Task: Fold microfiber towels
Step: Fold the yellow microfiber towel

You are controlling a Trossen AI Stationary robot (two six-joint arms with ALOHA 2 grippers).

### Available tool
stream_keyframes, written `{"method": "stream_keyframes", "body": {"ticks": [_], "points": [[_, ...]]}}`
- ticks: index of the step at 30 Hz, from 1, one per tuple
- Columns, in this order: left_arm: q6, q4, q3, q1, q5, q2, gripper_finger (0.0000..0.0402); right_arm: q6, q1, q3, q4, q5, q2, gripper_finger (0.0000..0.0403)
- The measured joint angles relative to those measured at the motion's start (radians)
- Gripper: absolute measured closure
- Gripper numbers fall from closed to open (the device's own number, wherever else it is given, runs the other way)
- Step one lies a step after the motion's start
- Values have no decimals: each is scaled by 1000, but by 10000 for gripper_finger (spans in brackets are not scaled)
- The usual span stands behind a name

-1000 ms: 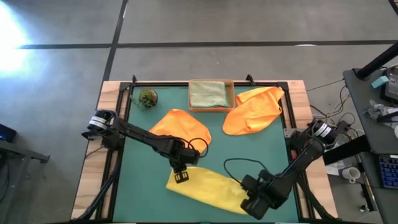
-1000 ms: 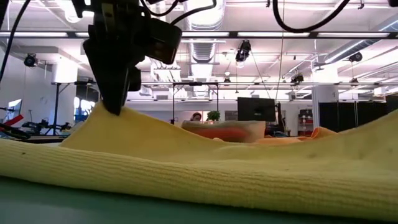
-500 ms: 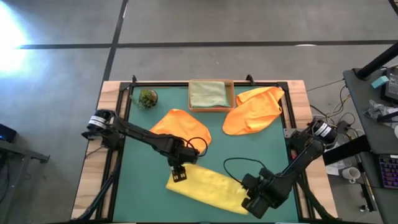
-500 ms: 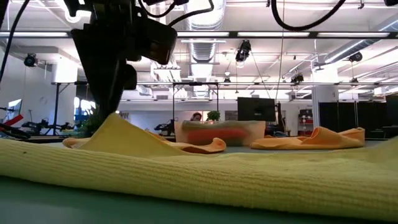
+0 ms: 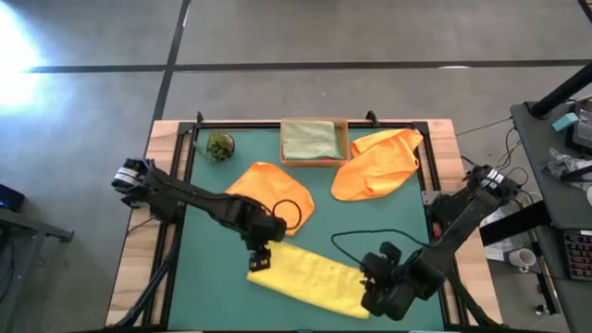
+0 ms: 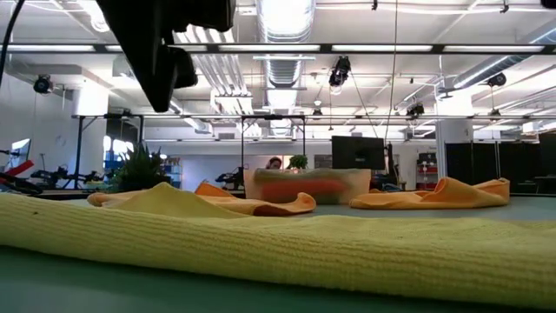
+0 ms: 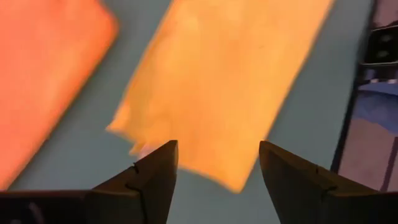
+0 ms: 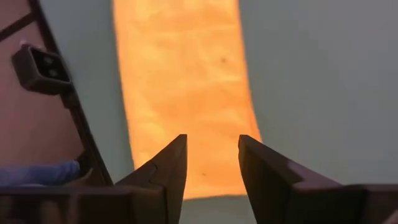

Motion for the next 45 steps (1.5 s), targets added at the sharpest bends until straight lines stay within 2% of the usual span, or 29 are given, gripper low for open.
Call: {"method": "stream_keyframes", "body": {"ticks": [4, 10, 15, 20, 23, 32, 37, 45], "points": [[1, 183, -80, -37, 0, 0, 192, -54, -1, -47, 95, -14, 33, 283], [-8, 304, -208, -46, 2, 1, 213, -104, -6, -156, 288, -162, 55, 329], [-8, 328, -231, -51, 10, 1, 278, -124, -11, -278, 547, -214, 55, 383], [-8, 408, -255, -64, 13, 1, 360, -83, -11, -376, 731, -219, 60, 394], [-10, 451, -282, -66, 13, 1, 395, -51, -11, -412, 755, -229, 61, 394], [-35, 480, -305, -65, 5, 16, 399, 45, -18, -490, 750, -230, 63, 394], [-37, 494, -314, -66, 5, 75, 400, 59, -35, -504, 748, -234, 62, 394], [-104, 512, -327, -63, 9, 129, 400, 67, -83, -502, 601, -233, 47, 394]]}}
